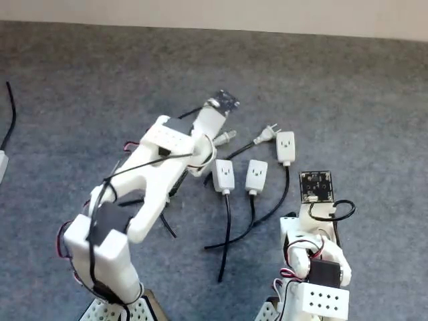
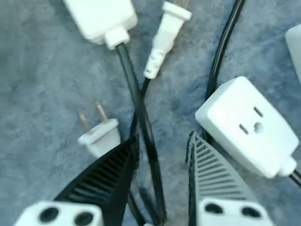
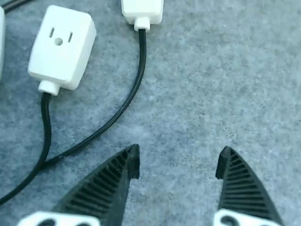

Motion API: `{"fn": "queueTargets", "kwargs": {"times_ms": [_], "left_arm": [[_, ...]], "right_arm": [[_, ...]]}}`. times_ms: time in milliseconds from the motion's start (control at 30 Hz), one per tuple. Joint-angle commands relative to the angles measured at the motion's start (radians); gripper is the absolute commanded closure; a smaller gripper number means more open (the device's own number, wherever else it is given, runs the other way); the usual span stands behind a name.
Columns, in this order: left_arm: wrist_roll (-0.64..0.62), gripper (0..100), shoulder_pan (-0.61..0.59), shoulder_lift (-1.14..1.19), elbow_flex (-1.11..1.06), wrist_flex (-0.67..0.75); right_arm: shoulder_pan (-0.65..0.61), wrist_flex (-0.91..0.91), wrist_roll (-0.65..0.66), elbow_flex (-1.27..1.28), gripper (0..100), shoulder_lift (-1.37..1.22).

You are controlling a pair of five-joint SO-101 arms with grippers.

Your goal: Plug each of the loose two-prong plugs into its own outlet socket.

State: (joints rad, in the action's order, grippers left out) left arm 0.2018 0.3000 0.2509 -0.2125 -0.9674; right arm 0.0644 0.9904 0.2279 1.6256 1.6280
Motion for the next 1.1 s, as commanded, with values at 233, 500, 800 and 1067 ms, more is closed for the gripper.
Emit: {"fn": "queueTargets", "kwargs": {"times_ms": [233,500,800,1067], "left_arm": [[0.005,82,0.166,0.058,0.185,-0.06],[0.006,82,0.217,0.007,0.311,-0.212],[0.011,82,0.229,0.012,0.331,-0.259],[0.012,82,0.24,0.035,0.286,-0.258]], "right_arm": [[-0.045,-0.028,0.02,-0.021,73.5,0.013],[-0.041,-0.03,0.02,-0.021,73.5,0.013],[-0.039,-0.031,0.02,-0.021,73.5,0.013],[-0.039,-0.031,0.02,-0.021,73.5,0.013]]}}
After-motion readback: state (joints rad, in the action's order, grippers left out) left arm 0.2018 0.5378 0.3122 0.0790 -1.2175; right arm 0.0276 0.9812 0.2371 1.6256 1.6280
